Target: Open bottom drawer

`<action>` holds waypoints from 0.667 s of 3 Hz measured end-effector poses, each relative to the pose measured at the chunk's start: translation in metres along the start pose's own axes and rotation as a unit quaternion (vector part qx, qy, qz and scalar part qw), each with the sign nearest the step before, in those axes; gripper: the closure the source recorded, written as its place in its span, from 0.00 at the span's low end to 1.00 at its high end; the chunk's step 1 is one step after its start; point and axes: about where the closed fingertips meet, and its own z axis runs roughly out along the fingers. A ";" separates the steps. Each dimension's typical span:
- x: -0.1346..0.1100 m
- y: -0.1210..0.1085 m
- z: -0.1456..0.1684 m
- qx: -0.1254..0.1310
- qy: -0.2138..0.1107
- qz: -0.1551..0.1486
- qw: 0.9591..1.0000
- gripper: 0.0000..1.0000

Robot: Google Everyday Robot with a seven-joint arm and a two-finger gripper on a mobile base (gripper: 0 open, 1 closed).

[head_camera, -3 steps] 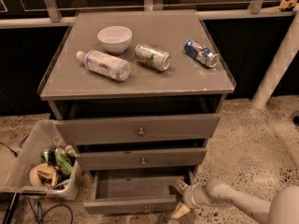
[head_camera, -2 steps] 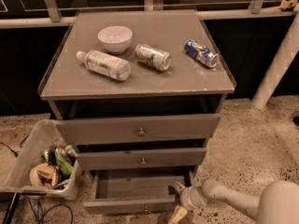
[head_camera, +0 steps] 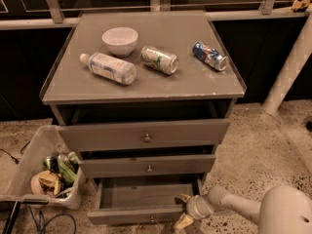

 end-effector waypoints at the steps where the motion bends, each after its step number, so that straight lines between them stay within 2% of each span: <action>1: 0.000 0.000 0.000 0.000 0.000 0.000 1.000 0.42; 2: 0.008 0.019 -0.013 -0.006 -0.007 -0.001 1.000 0.65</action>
Offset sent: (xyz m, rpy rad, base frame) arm -0.0528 -0.0276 0.0179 0.0349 0.0013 0.0165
